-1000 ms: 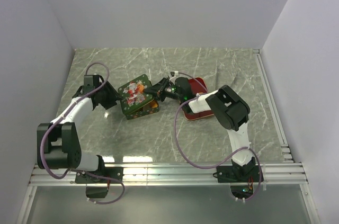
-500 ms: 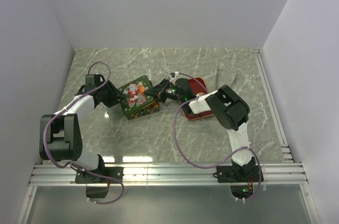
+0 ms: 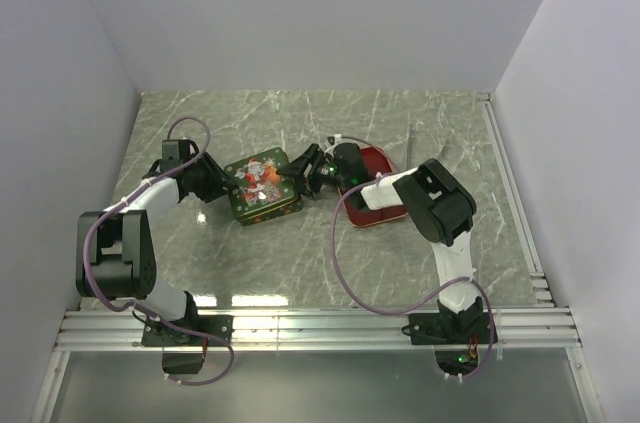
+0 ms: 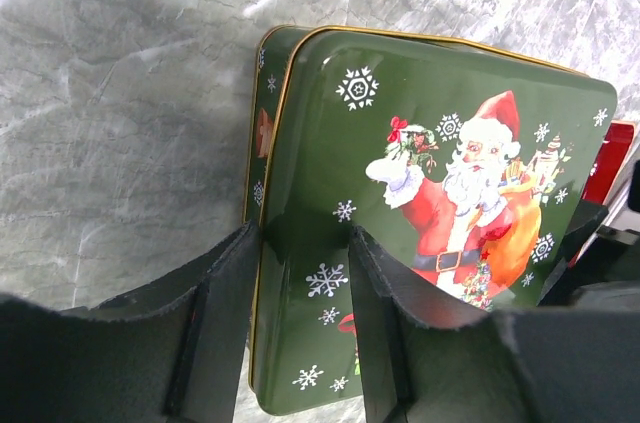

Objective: Pack the cookies

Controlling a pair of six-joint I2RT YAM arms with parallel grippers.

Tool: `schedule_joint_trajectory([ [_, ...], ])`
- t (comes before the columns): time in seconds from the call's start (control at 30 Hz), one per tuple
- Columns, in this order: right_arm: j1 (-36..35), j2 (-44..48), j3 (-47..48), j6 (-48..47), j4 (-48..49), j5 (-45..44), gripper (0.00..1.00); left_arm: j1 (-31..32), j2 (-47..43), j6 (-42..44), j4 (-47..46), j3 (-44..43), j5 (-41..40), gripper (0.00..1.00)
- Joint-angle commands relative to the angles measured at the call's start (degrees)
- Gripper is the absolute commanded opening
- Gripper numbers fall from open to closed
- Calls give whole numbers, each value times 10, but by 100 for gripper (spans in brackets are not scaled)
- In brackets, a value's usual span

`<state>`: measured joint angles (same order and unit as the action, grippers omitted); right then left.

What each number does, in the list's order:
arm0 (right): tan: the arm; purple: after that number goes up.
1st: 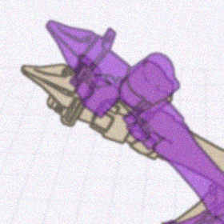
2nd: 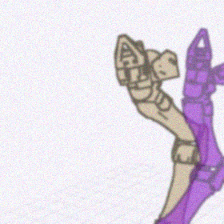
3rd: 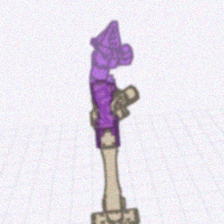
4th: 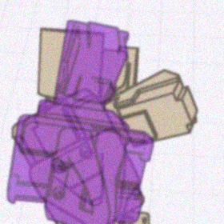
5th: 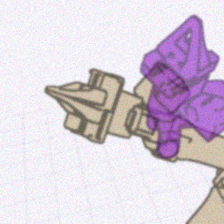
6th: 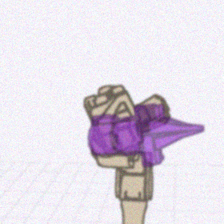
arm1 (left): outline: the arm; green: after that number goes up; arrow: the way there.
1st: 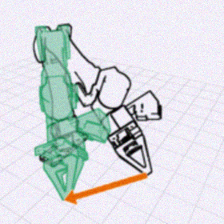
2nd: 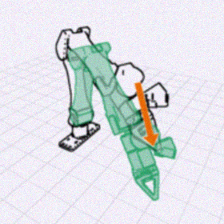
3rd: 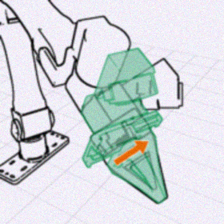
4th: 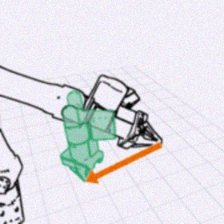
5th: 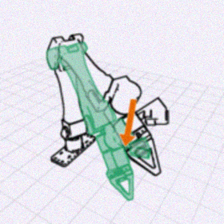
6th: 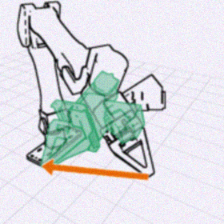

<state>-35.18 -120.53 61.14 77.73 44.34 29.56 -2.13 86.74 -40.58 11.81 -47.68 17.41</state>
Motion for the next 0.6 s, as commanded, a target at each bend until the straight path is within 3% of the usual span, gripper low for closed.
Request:
schedule_joint_trajectory([
  [0.0,8,15,0,-54,-92,-15,66,2,7,3,-6,-14,11,47],
  [0.27,22,58,31,-138,-274,-53,67,3,7,-1,-4,-26,14,46],
  [0.57,40,96,40,-178,-346,-70,67,5,12,-9,-7,-34,18,46],
])
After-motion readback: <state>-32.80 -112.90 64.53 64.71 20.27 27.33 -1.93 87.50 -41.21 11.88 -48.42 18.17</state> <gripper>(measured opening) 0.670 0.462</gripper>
